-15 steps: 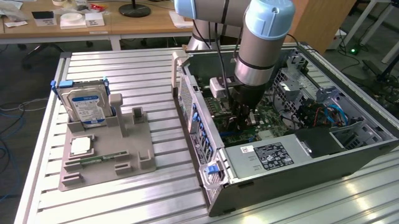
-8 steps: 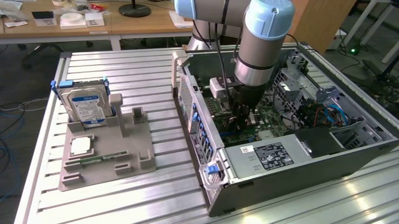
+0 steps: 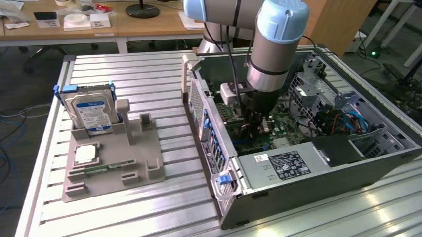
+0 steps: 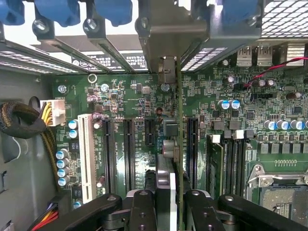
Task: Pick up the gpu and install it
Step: 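Insert the gpu into the slot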
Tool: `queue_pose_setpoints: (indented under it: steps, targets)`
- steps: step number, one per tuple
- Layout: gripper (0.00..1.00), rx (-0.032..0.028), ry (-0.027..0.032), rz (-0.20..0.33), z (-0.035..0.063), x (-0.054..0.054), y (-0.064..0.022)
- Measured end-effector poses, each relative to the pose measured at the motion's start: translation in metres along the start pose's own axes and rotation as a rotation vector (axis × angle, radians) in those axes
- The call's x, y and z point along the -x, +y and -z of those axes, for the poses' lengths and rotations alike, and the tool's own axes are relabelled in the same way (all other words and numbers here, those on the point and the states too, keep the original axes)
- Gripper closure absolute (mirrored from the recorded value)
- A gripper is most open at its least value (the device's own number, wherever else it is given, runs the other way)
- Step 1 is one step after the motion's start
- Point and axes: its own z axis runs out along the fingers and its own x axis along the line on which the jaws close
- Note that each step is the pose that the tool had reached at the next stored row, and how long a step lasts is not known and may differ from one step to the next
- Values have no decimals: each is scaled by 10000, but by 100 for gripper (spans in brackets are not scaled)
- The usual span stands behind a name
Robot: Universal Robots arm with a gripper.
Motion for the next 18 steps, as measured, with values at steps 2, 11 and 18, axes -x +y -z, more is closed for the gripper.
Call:
queue_pose_setpoints:
  steps: [2,11,18]
  targets:
    - [72,0,0,1,-4,0,0]
    - [72,1,-3,-2,-12,0,-10]
    - [72,0,-2,-1,-15,5,-12]
